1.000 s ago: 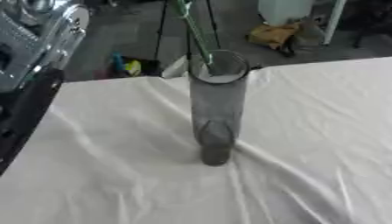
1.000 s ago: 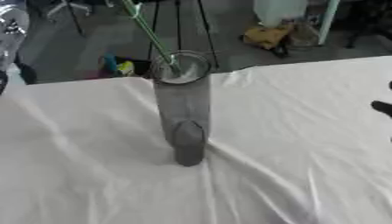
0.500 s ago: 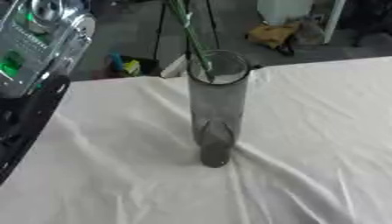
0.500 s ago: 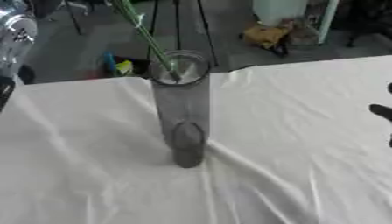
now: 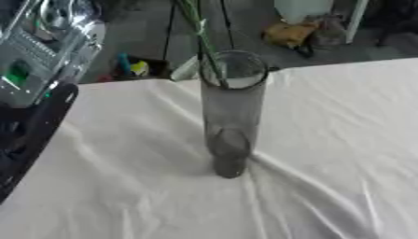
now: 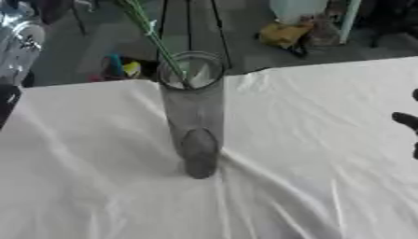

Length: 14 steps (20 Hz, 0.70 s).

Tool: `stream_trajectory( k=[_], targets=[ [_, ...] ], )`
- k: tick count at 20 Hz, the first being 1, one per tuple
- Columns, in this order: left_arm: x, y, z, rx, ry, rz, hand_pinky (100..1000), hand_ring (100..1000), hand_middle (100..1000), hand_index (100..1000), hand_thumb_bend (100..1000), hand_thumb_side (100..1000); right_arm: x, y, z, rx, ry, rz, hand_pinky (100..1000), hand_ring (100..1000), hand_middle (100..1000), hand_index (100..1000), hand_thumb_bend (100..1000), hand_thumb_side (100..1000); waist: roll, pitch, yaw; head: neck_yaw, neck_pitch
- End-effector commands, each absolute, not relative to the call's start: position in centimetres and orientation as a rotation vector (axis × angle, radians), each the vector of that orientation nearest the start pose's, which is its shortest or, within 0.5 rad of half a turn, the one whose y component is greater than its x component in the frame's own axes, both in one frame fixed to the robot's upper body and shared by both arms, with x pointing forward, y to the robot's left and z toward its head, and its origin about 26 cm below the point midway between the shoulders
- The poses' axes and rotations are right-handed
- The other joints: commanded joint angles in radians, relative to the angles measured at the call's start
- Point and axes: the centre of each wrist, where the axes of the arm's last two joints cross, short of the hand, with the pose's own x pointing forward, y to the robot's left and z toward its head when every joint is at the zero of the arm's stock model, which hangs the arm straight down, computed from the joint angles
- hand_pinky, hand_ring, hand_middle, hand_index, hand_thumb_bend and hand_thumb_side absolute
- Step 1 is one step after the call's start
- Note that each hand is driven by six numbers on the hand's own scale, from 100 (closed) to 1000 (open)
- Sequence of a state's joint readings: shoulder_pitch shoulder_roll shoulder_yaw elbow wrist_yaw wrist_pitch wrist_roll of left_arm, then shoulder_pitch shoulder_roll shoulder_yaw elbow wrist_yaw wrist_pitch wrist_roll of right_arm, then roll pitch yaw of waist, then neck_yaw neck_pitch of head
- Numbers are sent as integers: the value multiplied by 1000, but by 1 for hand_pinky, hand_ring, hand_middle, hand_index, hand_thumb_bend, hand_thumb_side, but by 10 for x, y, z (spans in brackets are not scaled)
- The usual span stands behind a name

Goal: Arrange flowers into the vase.

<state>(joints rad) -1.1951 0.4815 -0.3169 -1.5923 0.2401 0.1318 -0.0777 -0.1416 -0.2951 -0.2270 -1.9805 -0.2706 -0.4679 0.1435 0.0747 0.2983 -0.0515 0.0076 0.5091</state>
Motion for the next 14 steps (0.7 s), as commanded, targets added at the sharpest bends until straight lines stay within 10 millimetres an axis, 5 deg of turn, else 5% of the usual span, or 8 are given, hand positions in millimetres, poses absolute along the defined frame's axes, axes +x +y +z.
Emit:
stream_trajectory(
  k=[1, 14],
  targets=[
    [357, 142, 408, -92, -2449, -930, 100, 100, 100, 362, 100, 601, 277, -327, 175, -64, -2640, 248, 797, 948, 314, 488, 100, 1000, 10, -1, 2, 2, -6],
    [363, 137, 401, -61, -2437, -964, 100, 100, 100, 364, 100, 610, 279, -324, 176, -57, -2647, 262, 800, 956, 312, 490, 100, 1000, 11, 17, -2, 11, -22]
  ],
)
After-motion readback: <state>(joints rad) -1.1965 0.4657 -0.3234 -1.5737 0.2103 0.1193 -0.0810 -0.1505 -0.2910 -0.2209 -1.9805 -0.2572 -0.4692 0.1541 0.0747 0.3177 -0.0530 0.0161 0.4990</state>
